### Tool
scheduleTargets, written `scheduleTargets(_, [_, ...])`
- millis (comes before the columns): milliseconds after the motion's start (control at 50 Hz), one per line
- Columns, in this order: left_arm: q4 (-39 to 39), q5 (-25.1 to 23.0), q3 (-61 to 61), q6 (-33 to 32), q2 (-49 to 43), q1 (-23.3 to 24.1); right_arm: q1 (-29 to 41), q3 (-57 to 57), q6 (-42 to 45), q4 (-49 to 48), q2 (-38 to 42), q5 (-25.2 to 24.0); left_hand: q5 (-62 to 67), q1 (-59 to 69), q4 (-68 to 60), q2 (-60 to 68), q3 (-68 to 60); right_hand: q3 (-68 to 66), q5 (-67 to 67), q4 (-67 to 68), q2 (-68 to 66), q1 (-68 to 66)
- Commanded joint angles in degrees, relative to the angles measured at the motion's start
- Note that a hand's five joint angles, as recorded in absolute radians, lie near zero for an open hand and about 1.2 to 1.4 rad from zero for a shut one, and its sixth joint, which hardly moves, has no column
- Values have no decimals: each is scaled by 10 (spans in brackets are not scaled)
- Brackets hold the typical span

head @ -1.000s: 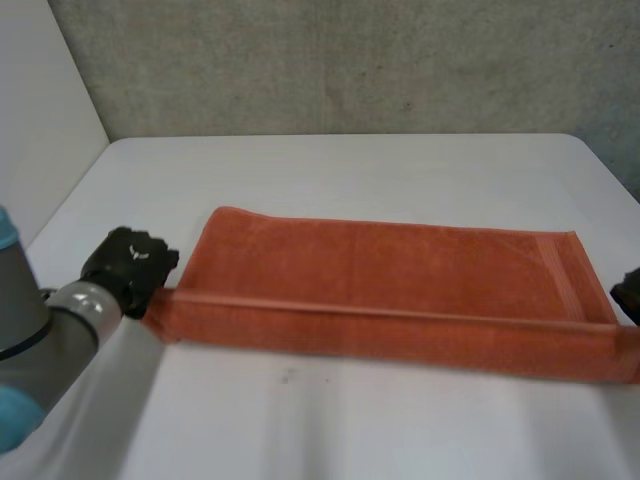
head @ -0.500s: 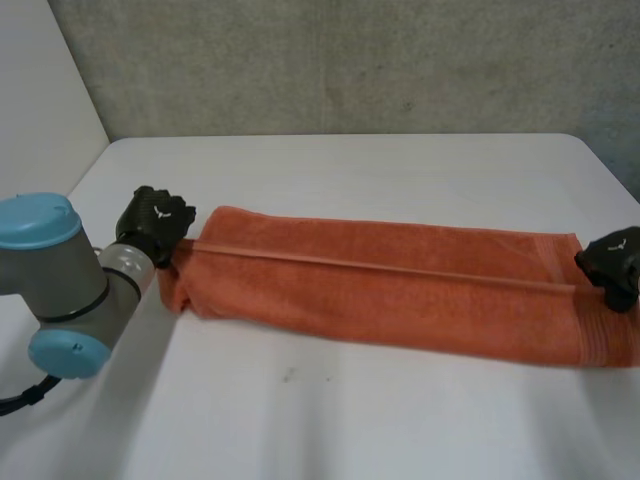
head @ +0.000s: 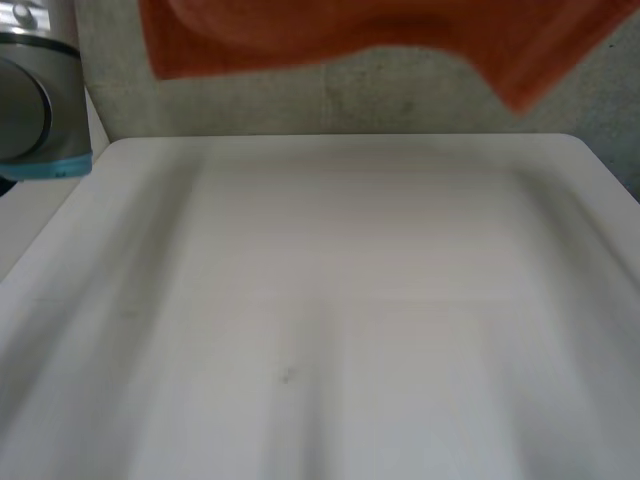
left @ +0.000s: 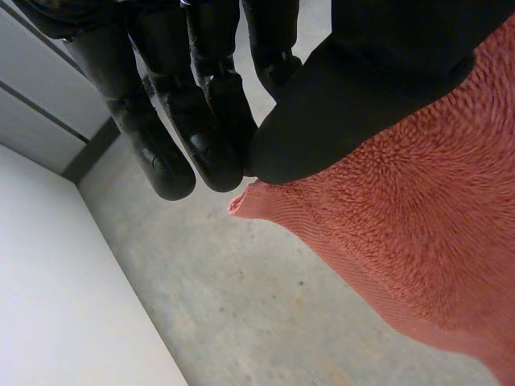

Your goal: Fold the laundry

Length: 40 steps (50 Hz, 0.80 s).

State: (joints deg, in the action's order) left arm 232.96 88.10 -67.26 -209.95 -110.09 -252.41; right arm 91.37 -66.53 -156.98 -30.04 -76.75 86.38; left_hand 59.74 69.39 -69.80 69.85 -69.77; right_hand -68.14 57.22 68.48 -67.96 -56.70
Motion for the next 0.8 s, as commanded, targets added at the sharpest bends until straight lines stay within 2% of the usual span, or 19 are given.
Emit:
scheduleTargets(20, [-38, -2, -114, 1, 5, -3, -5, -124, 3, 62, -15, -32, 103, 106, -102, 102, -102, -119, 128, 115, -120, -233])
scheduleTargets(120, [-38, -8, -248, 14, -17, -11, -6, -206, 4, 91, -13, -68, 103, 106, -102, 102, -102, -119, 128, 115, -120, -233])
scheduleTargets(200, [-38, -21, -301, 14, -50, -11, -5, -273, 18, 104, 7, -99, 103, 106, -102, 102, -102, -119, 128, 115, -120, -233])
scheduleTargets(340, [-55, -26, -375, 10, -101, -10, -8, -314, 85, 155, 64, -101, 103, 106, -102, 102, -102, -119, 128, 115, -120, -233])
scheduleTargets(420, [-104, -26, -409, 10, -96, -2, -26, -310, 127, 207, 64, -97, 103, 106, -102, 102, -102, -119, 128, 115, -120, -233])
scheduleTargets(480, [-126, -26, -416, 10, -87, -1, -43, -308, 128, 226, 63, -99, 103, 106, -102, 102, -102, -119, 128, 115, -120, -233])
scheduleTargets(520, [-180, -26, -423, 11, -62, -2, -49, -309, 125, 230, 60, -103, 103, 106, -102, 102, -102, -119, 128, 115, -120, -233])
scheduleTargets(560, [-201, -27, -423, 11, -57, -4, -53, -309, 123, 231, 56, -104, 103, 106, -102, 102, -102, -119, 128, 115, -120, -233])
scheduleTargets(580, [-218, -27, -421, 11, -55, -7, -58, -310, 121, 230, 54, -104, 30, 33, -29, 28, -29, -119, 128, 115, -120, -233])
scheduleTargets(600, [-218, -27, -421, 11, -55, -7, -59, -310, 121, 230, 54, -104, 29, 32, -28, 28, -29, -119, 128, 115, -120, -233])
scheduleTargets(640, [-242, -27, -415, 11, -50, -14, -60, -311, 121, 228, 54, -105, -169, -165, 169, -170, 169, -119, 128, 115, -120, -233])
scheduleTargets(660, [-242, -27, -415, 11, -50, -14, -60, -311, 121, 228, 54, -105, -170, -166, 170, -171, 170, -119, 128, 115, -120, -233])
scheduleTargets(680, [-247, -27, -414, 11, -47, -20, -60, -309, 118, 229, 55, -104, -248, -244, 249, -249, 248, -119, 128, 115, -120, -233])
scheduleTargets(800, [-271, -28, -425, 13, 3, -45, -68, -305, 95, 231, 74, -109, -317, -314, 318, -318, 318, -119, 128, 115, -120, -233])
